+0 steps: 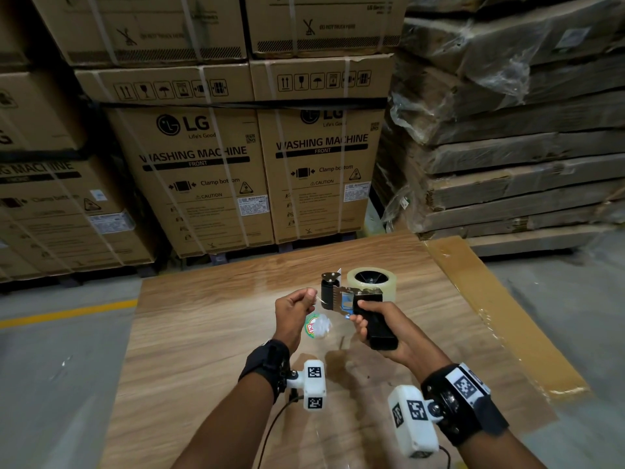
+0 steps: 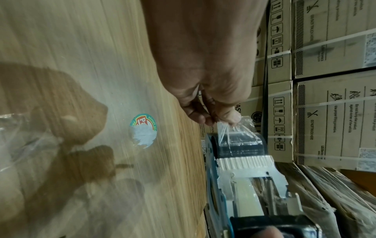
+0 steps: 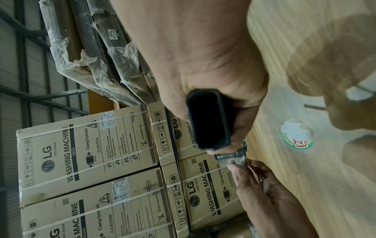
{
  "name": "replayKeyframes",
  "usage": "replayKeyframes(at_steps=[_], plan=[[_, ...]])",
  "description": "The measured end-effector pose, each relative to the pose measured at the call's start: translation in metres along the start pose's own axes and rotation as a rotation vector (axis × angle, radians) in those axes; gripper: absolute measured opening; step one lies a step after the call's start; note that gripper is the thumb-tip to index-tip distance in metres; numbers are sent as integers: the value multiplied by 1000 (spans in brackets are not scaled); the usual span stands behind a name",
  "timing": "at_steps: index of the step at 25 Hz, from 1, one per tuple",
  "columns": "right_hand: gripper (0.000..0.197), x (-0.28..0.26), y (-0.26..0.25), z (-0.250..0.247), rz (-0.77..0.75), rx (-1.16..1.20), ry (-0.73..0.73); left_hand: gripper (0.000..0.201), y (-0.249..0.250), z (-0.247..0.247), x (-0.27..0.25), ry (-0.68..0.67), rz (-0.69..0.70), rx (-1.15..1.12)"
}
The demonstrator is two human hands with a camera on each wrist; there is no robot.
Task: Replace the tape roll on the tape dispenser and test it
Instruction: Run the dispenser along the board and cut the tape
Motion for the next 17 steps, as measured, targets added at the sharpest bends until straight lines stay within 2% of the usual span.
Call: replayKeyframes(at_steps=[4,9,17], plan=[[23,-1,0,5,8,1,-31,16,-3,-4,7,36,32,52],[25,4,1,9,30,2,-42,10,-4,3,10,139,8,7],[25,5,8,5,59,48,-51,13,-14,-8,17,152,-50,33]])
Point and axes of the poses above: each hand's wrist, its own x-axis towards the middle knuckle, its own z-axis out of the palm, y = z × x, the point moved 1 cm from there along x, towards the middle knuckle, and after that the axes turned 5 degrees about -y, right-handed, at the moved point
